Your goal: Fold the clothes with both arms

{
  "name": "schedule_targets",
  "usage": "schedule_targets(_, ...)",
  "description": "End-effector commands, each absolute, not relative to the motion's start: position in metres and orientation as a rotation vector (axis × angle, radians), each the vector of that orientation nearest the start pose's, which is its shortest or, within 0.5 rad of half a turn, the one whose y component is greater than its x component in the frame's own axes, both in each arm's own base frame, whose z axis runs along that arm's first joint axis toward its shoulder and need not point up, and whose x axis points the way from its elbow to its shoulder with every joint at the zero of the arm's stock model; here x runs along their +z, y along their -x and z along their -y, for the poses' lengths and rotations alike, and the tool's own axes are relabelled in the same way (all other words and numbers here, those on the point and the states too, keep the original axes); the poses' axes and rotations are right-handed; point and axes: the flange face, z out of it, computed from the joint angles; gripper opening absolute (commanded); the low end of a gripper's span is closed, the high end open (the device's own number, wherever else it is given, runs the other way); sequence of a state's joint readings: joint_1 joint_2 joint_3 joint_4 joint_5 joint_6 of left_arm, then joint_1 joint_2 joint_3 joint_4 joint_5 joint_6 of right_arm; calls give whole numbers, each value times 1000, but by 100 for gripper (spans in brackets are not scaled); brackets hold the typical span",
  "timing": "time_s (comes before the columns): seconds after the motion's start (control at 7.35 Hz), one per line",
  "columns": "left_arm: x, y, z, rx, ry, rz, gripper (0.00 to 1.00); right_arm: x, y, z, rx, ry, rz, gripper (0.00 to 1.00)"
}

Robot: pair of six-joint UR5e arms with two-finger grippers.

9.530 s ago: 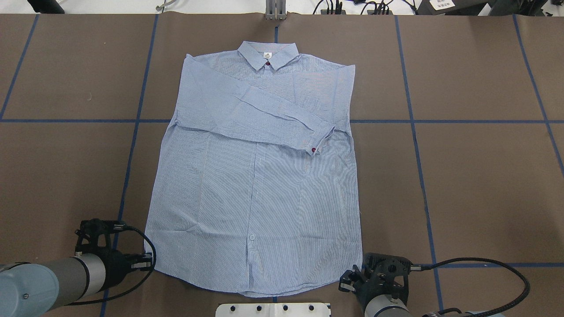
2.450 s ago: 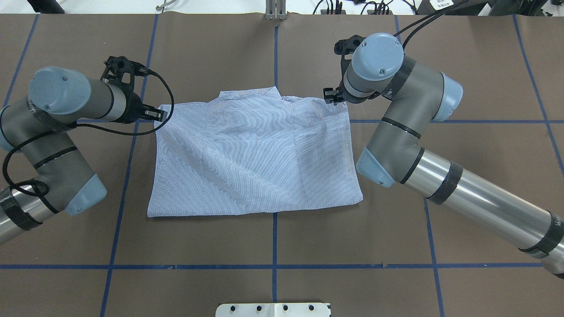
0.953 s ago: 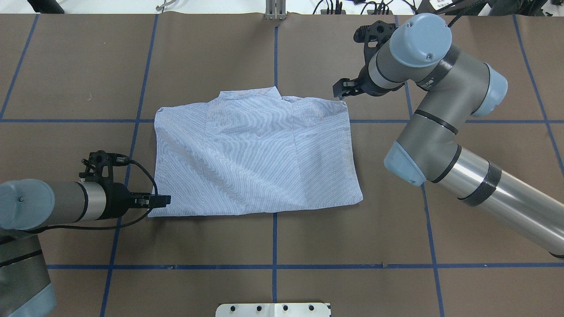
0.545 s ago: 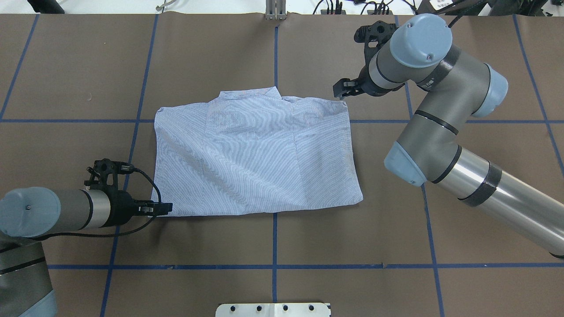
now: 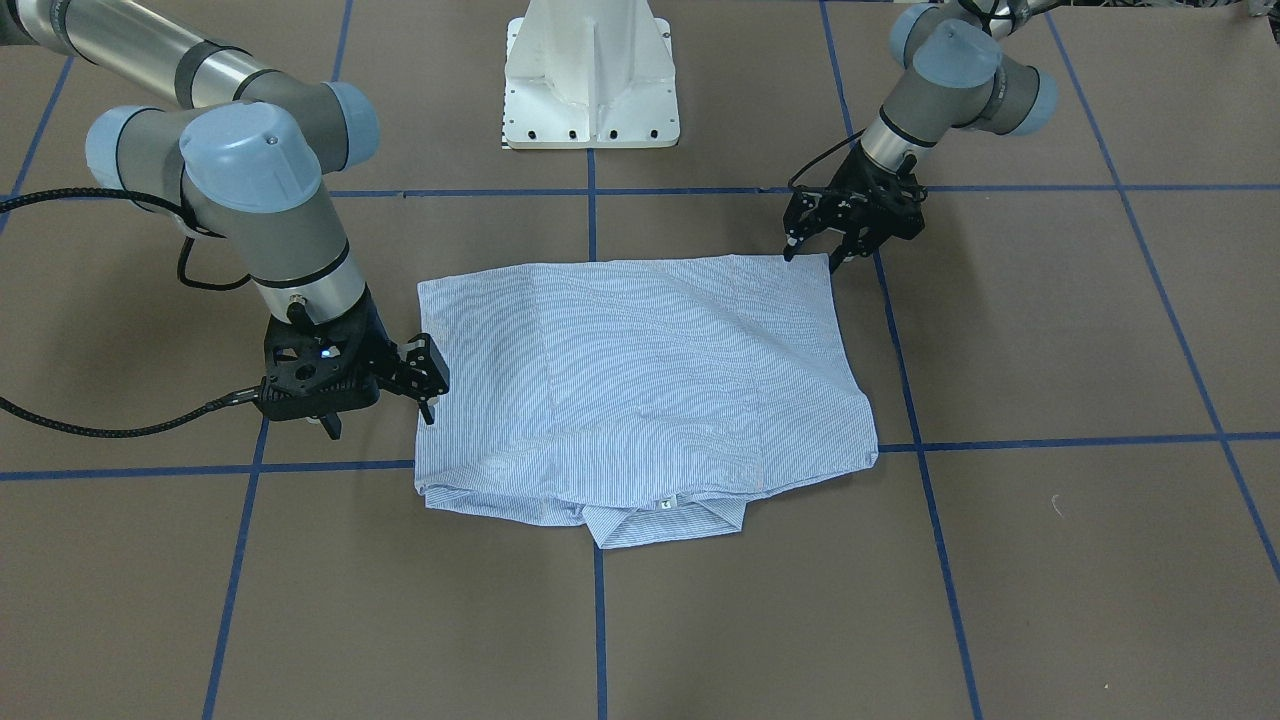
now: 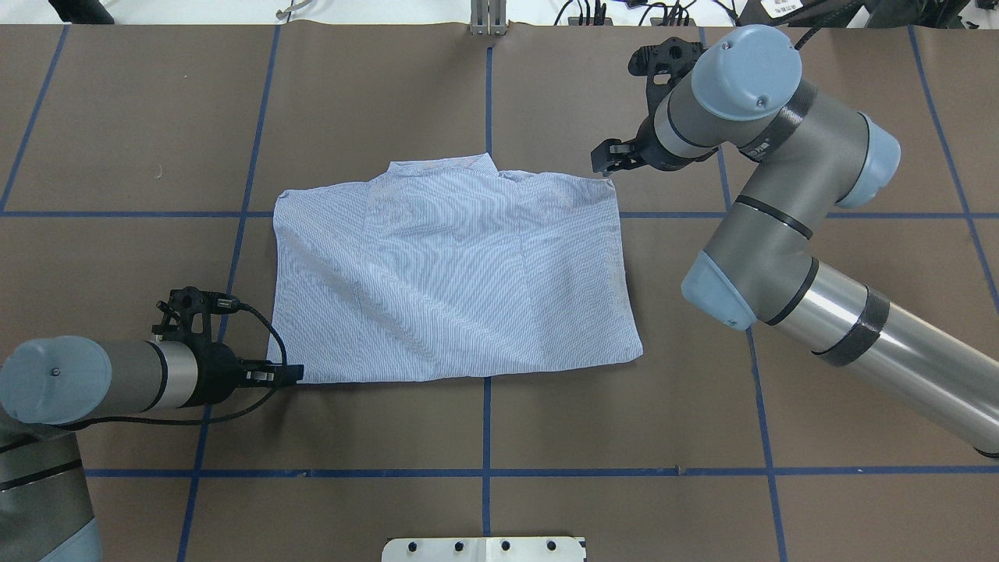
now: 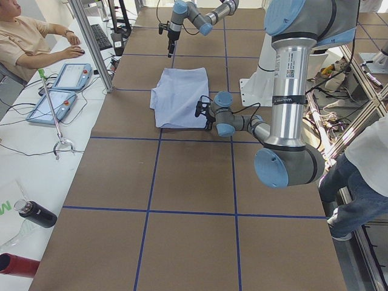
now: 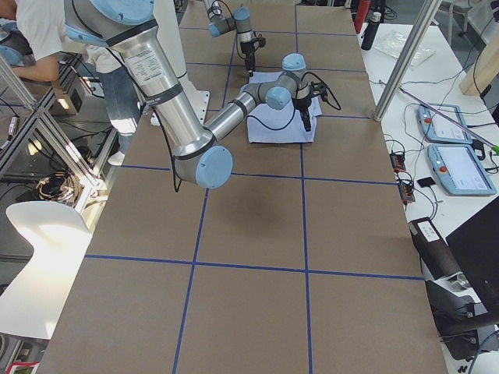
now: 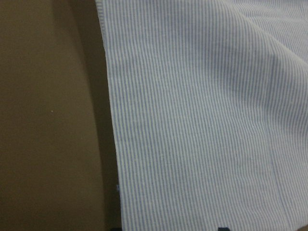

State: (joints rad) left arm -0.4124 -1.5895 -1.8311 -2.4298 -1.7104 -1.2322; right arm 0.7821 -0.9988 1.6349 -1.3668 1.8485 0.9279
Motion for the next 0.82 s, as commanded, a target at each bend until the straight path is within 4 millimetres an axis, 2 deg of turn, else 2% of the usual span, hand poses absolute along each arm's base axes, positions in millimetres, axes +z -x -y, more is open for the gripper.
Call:
schedule_targets(0.0,430,-429,311,21,-294,-1104,23,277,410,557,14,-348,802,100)
schedule_targets(0.14,430,-429,311,24,-294,-1104,0,281,409,556,15,-345,799,100)
schedule_targets(0.54,446,-412,307,29,-290,-1074,0,283,408,555,15,-344,798,100)
schedule_targets(0.68,457,-401,323,11,-312,-1040,0,283,408,555,15,-344,798,100)
